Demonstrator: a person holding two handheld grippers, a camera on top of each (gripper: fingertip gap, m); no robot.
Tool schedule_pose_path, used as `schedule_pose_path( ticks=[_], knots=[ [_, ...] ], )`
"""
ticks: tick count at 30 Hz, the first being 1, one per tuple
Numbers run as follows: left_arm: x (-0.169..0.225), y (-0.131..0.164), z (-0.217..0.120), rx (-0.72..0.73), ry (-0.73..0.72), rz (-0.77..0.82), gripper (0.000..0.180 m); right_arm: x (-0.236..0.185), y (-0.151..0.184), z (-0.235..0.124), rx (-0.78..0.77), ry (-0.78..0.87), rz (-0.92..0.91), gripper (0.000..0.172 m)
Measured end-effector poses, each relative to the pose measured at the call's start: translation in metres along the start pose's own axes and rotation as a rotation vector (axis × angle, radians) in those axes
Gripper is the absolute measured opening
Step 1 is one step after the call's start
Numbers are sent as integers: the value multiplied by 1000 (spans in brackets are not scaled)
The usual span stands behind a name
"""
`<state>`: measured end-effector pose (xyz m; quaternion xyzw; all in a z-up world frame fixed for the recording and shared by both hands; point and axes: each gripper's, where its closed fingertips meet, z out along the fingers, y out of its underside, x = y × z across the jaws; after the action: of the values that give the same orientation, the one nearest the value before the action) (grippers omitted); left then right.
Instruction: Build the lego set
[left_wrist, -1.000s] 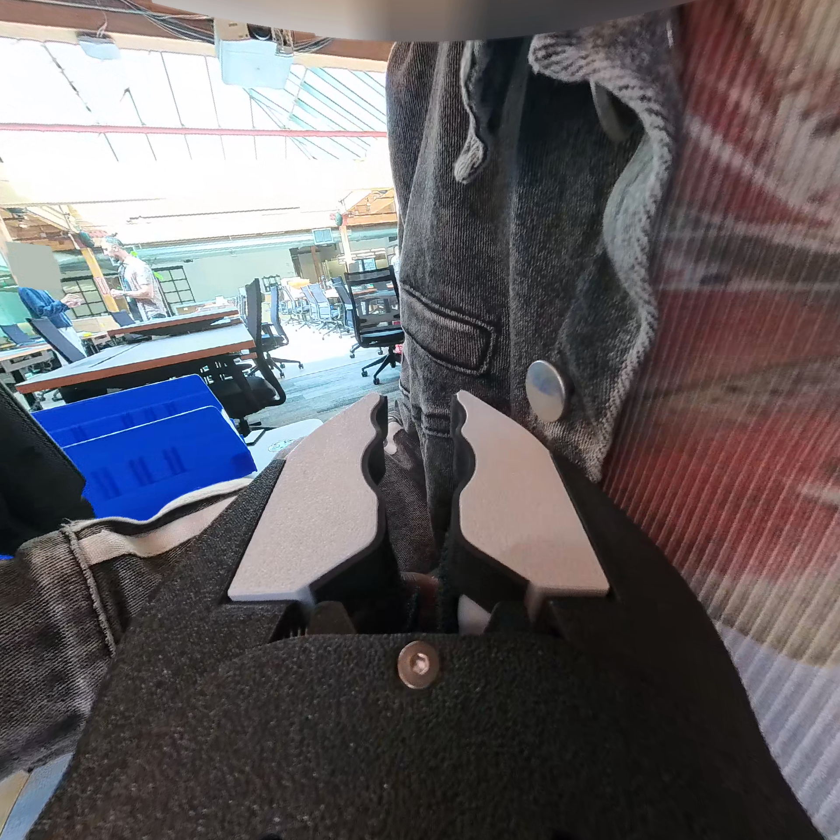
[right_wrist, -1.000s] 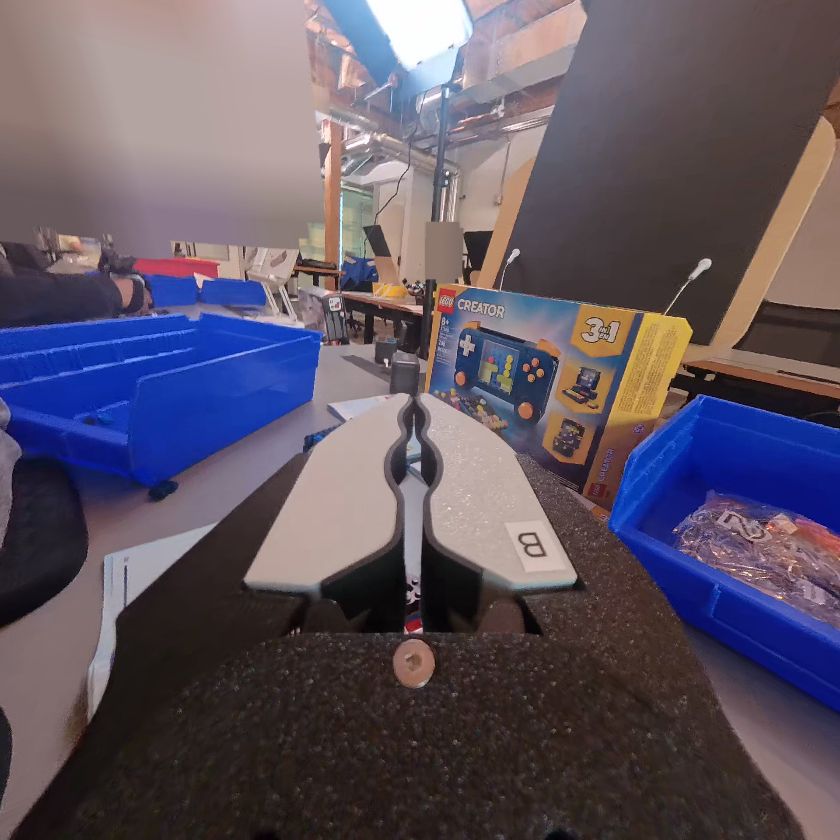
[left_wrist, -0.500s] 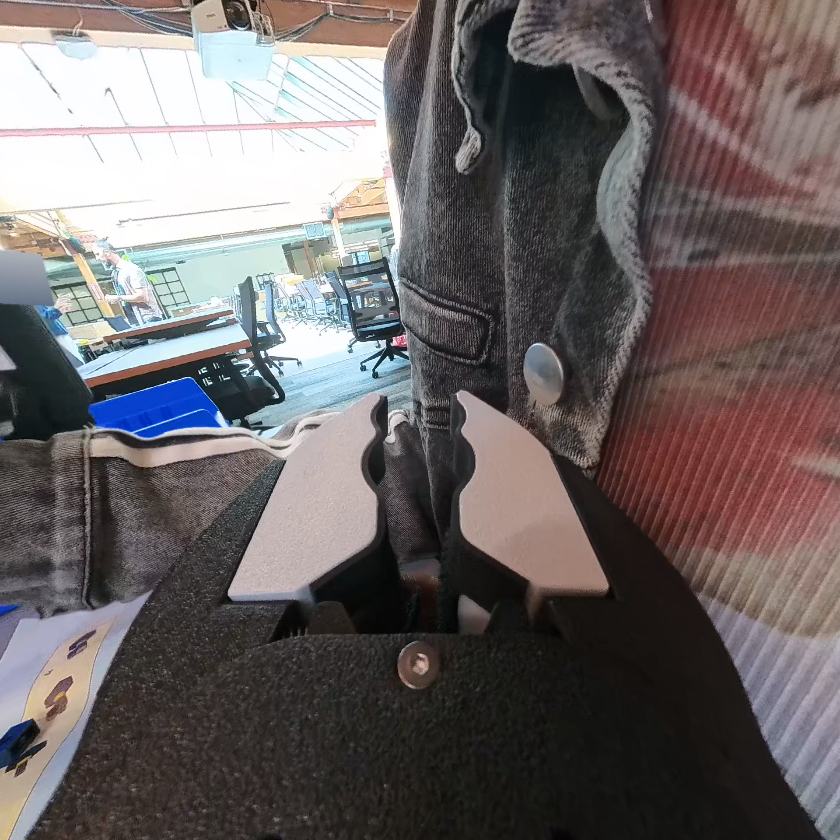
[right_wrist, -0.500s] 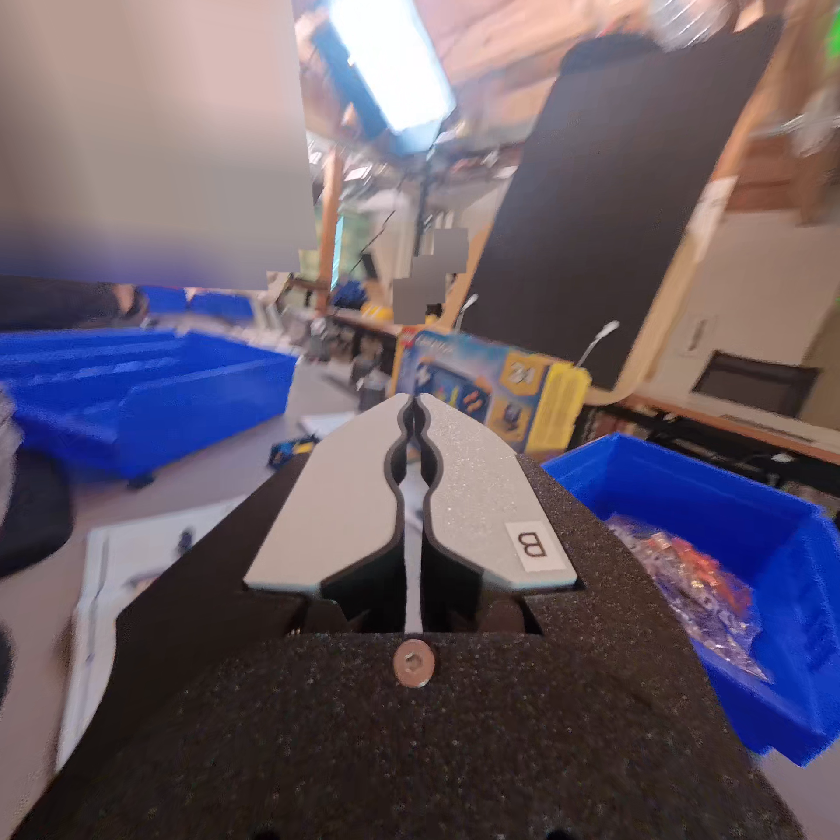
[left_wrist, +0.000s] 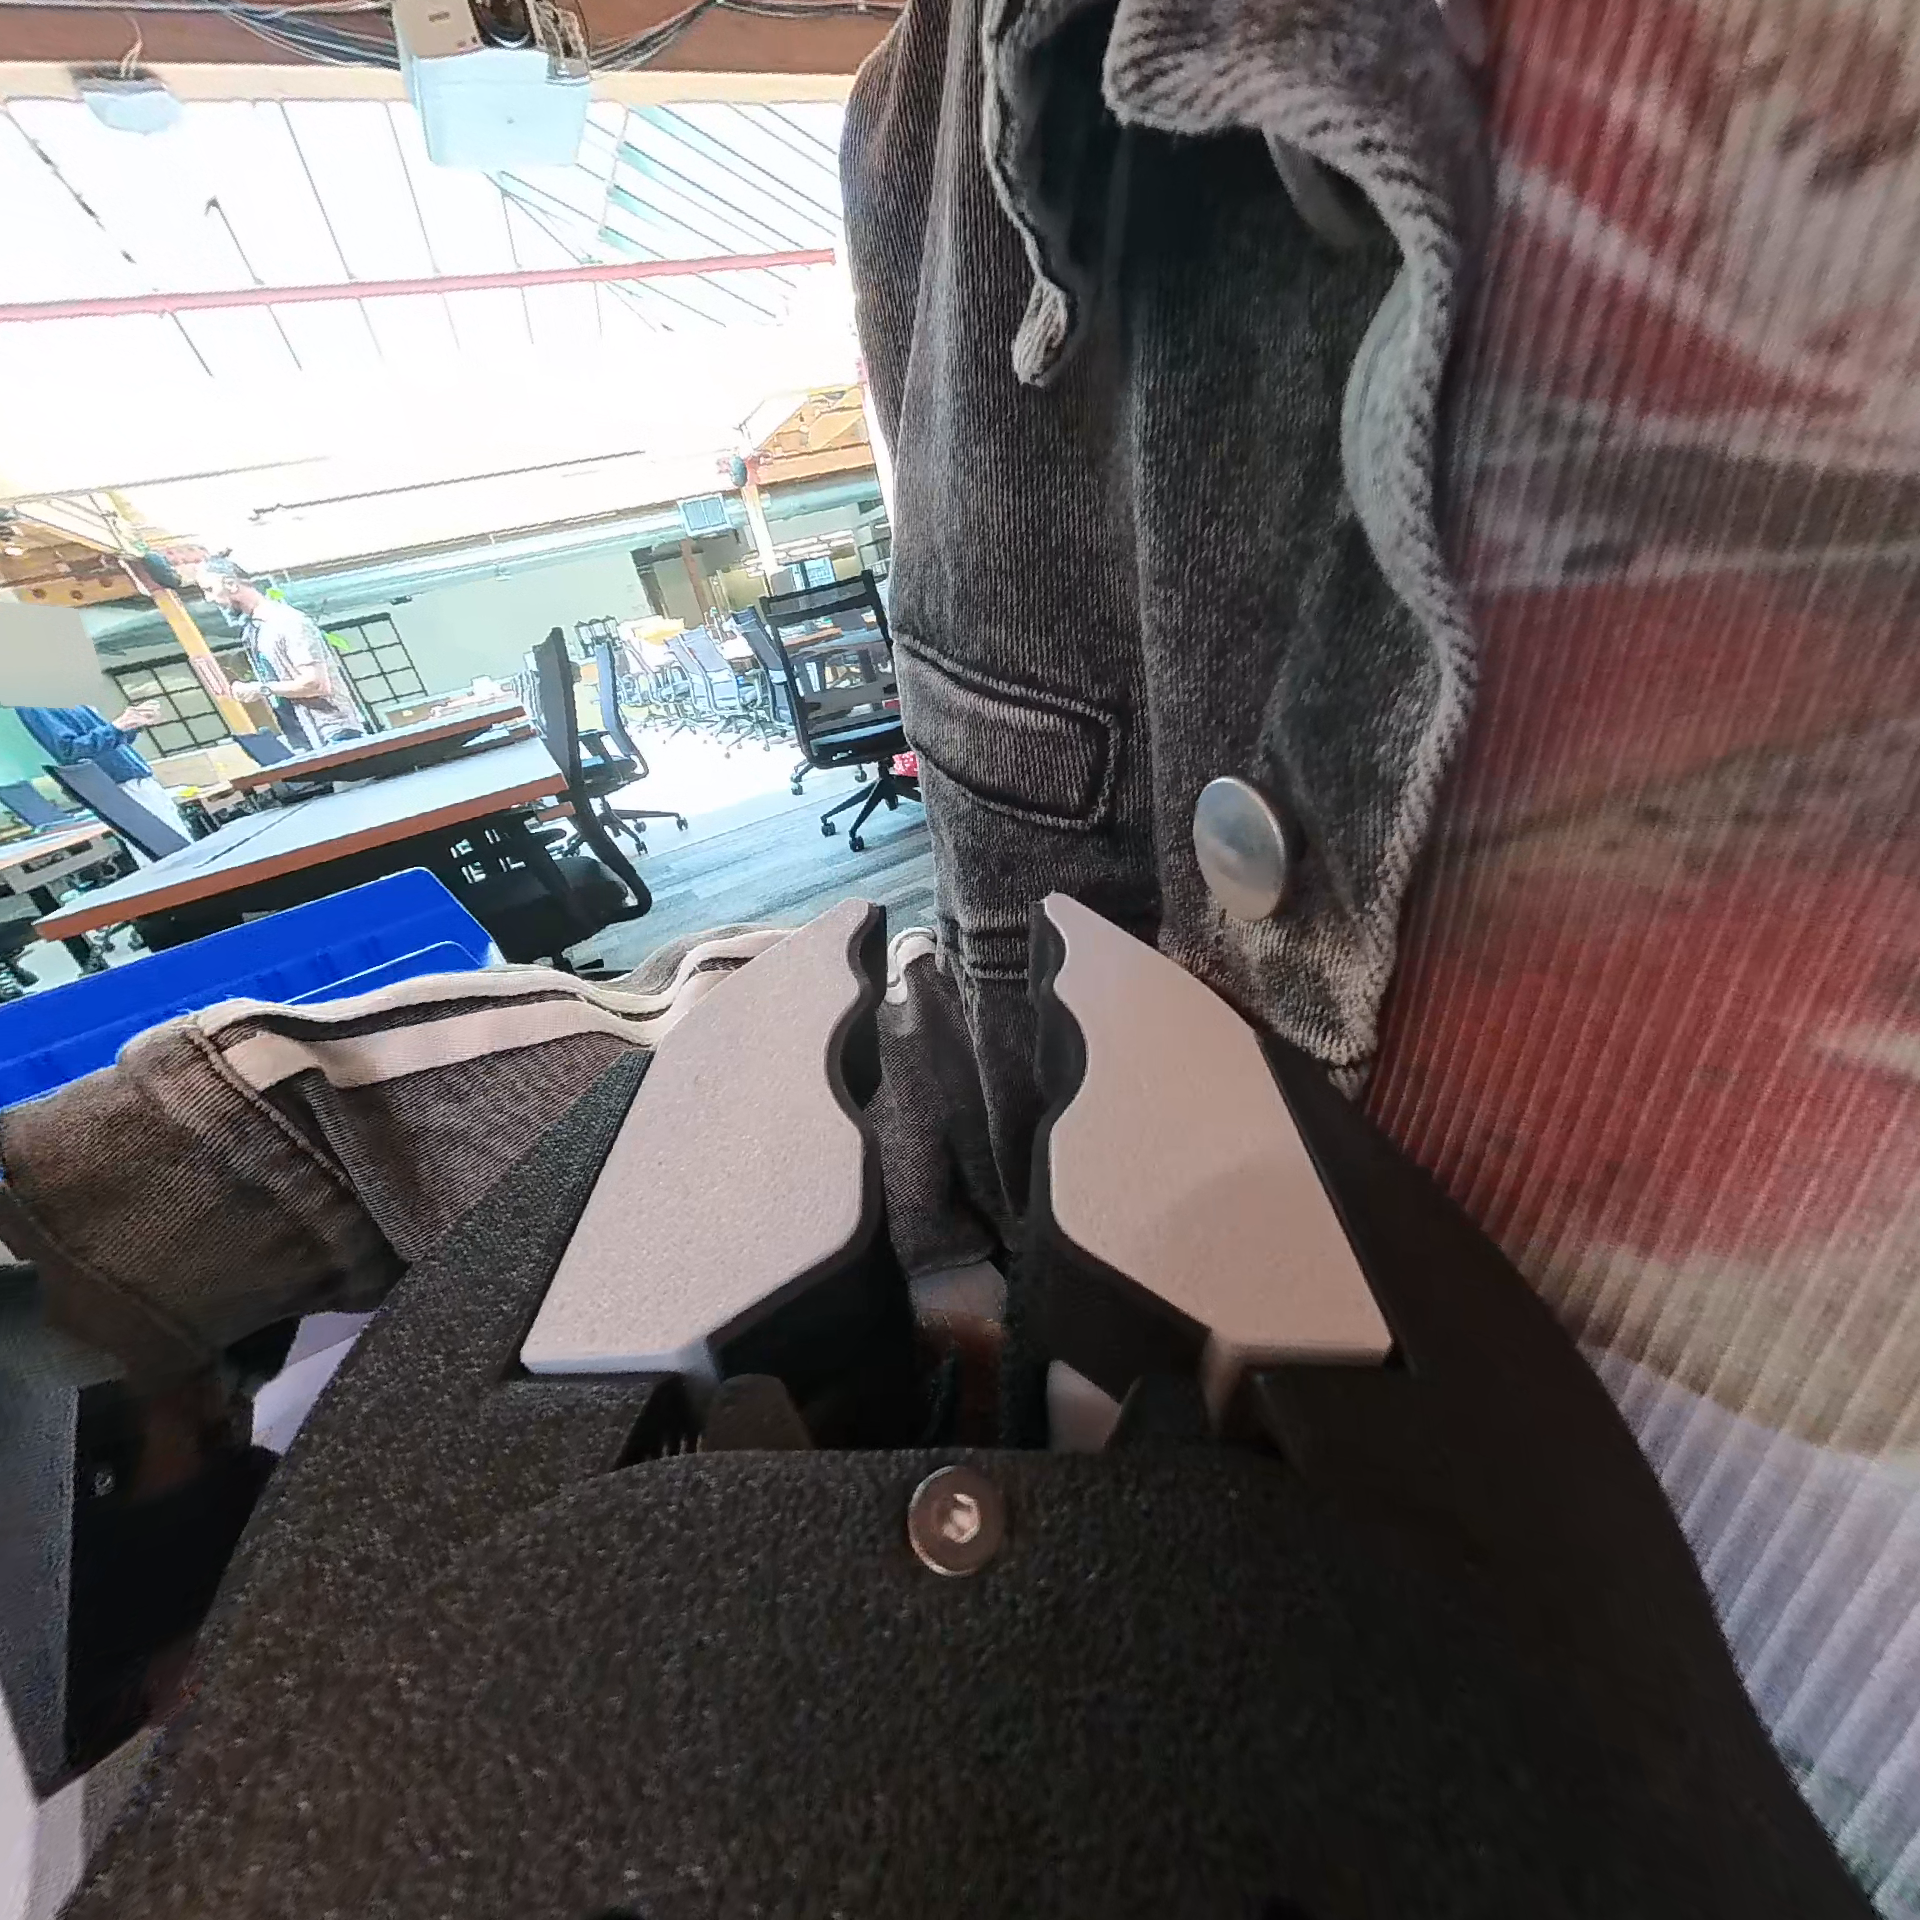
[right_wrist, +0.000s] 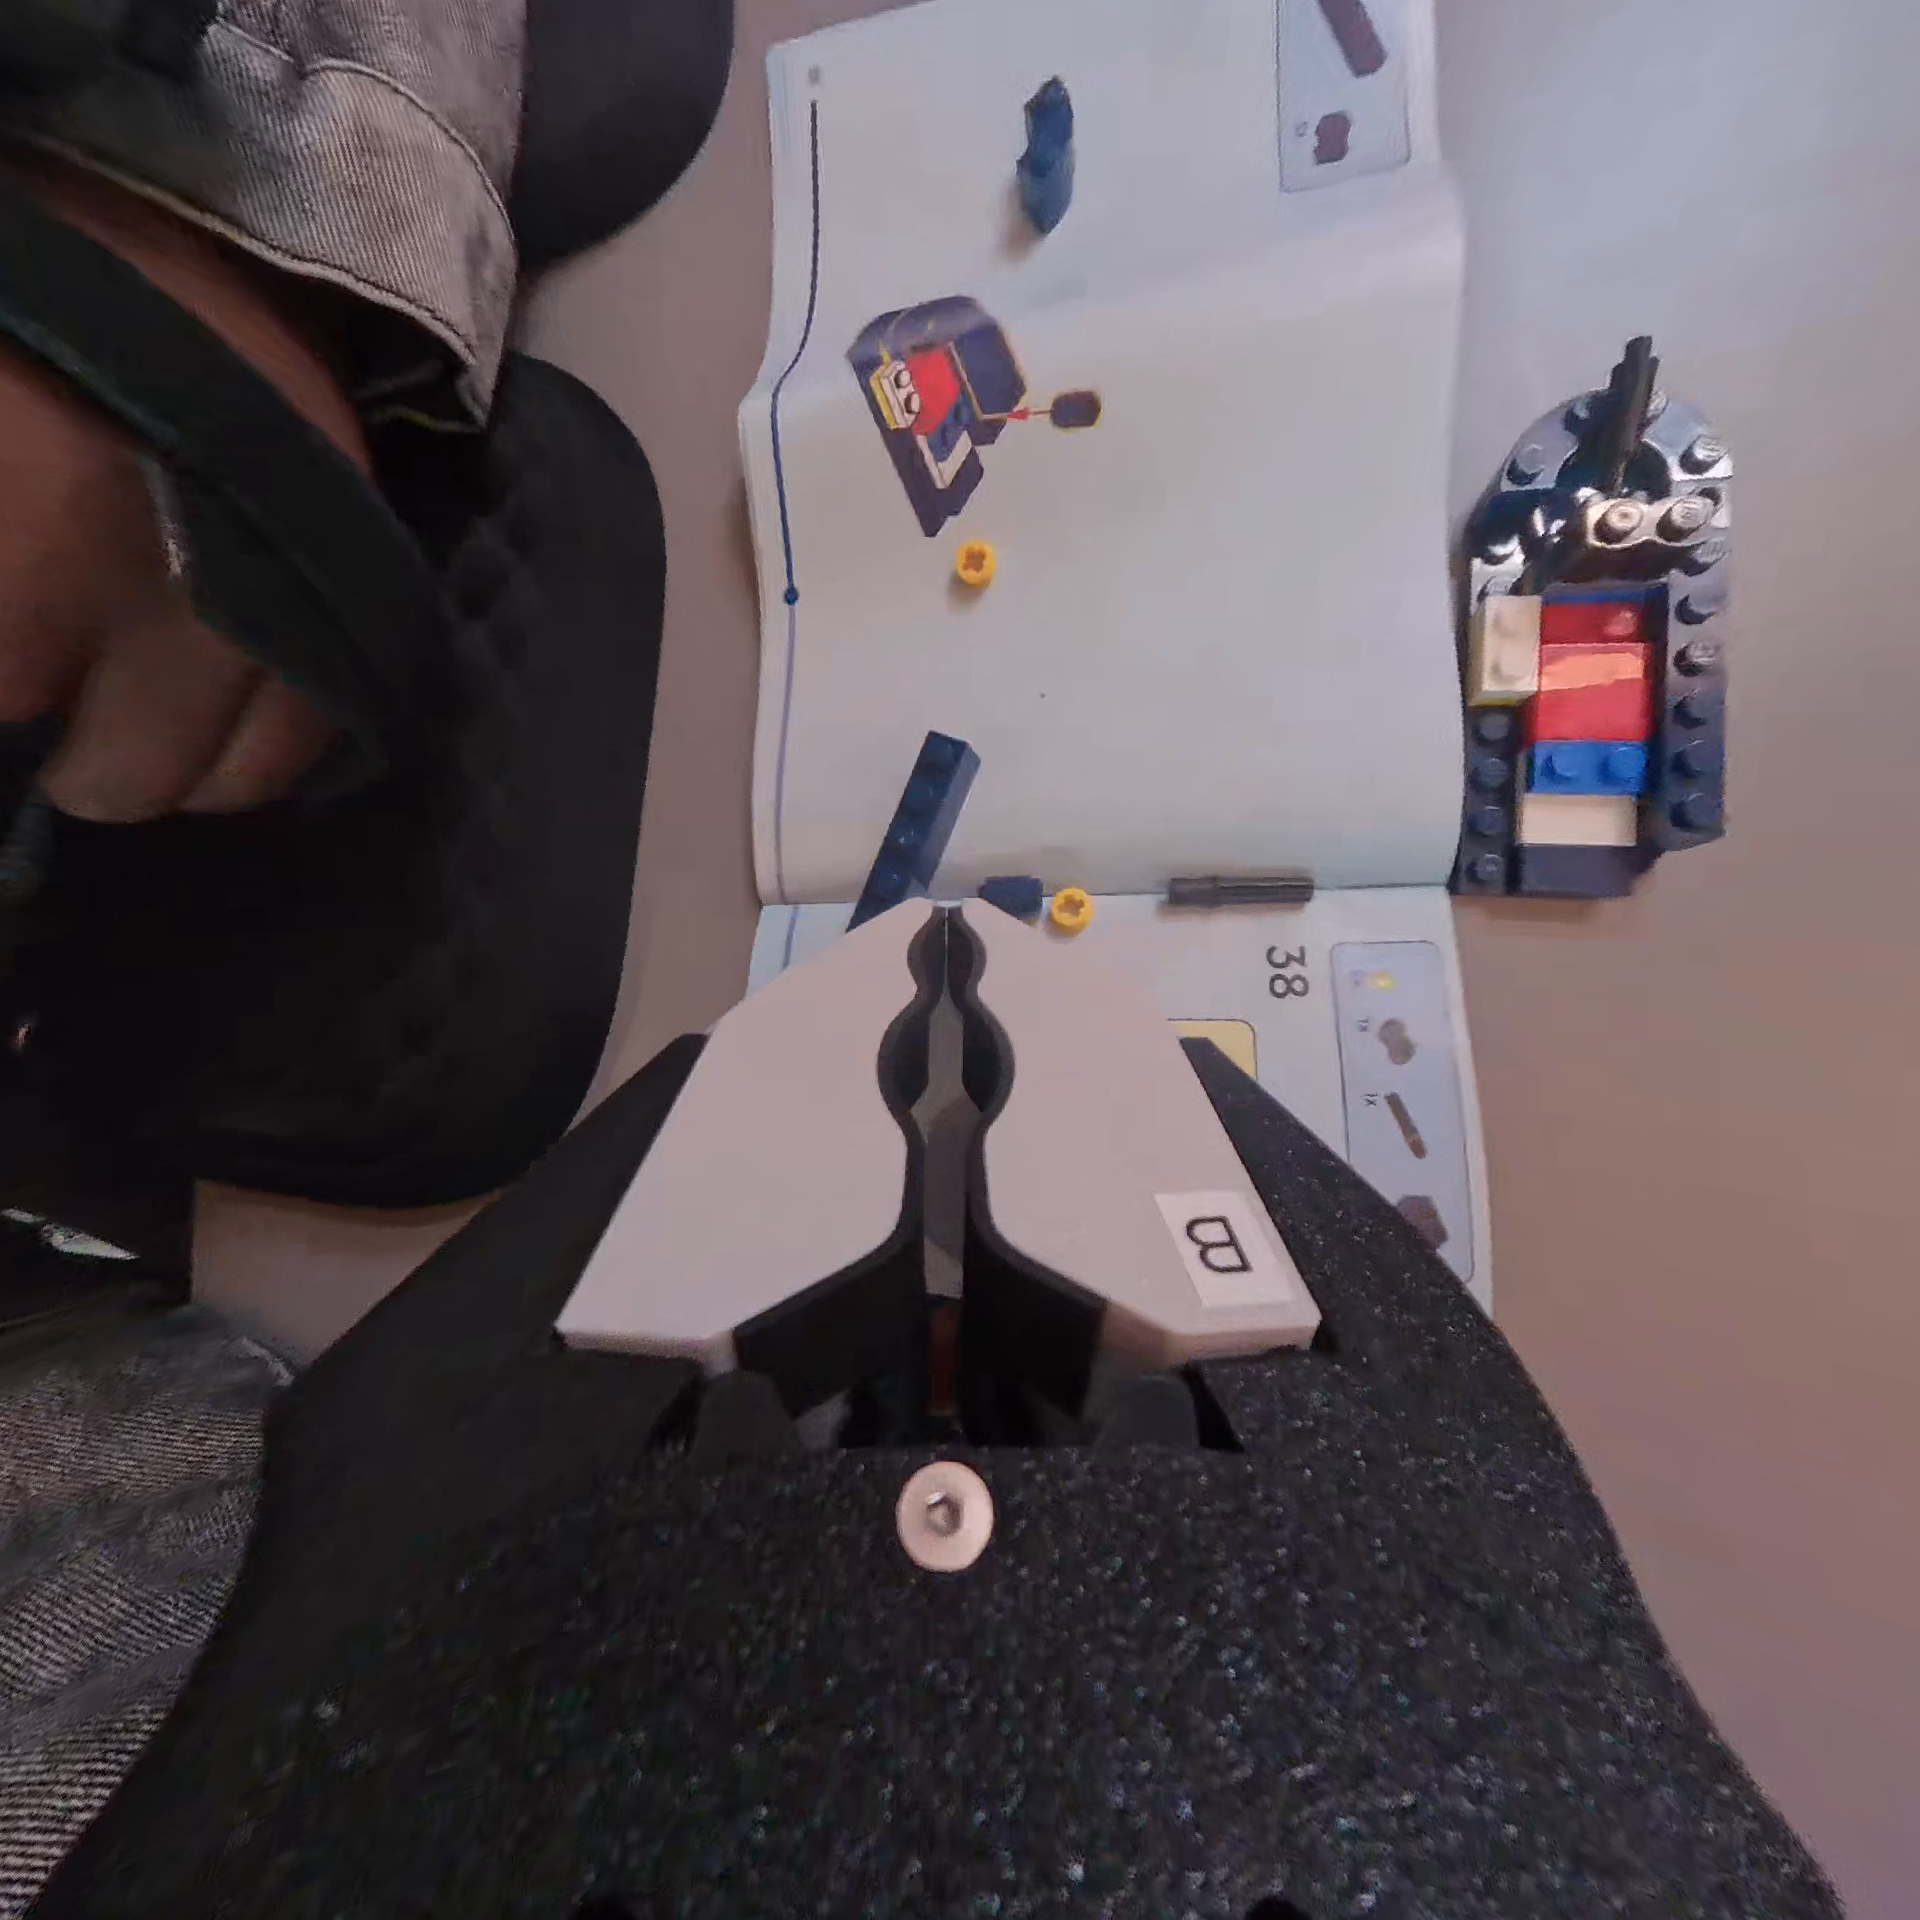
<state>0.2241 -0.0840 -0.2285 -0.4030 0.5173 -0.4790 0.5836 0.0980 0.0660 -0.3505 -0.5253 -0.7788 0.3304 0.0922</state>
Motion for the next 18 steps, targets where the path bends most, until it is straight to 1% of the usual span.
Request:
schedule_pose_path(
  ticks=[2, 4, 7, 13, 16, 18],
  knots=[
    [0, 0, 0, -1, 1, 2, 25, 4, -1, 0, -4, 28, 0, 8],
    [-1, 1, 0, -4, 3, 5, 25, 5, -1, 0, -9, 41, -5, 12],
    [-1, 1, 0, -7, 5, 10, 25, 9, -2, 0, -24, 78, -27, 12],
    [-1, 2, -1, -8, 5, 11, 25, 26, -9, -8, -2, 223, -95, 12],
    [-1, 2, -1, -10, 7, 13, 25, 27, -12, -10, 7, 243, -109, 11],
    [-1, 2, -1, -12, 7, 15, 25, 29, -8, -7, -32, 250, -93, 12]
  ],
)
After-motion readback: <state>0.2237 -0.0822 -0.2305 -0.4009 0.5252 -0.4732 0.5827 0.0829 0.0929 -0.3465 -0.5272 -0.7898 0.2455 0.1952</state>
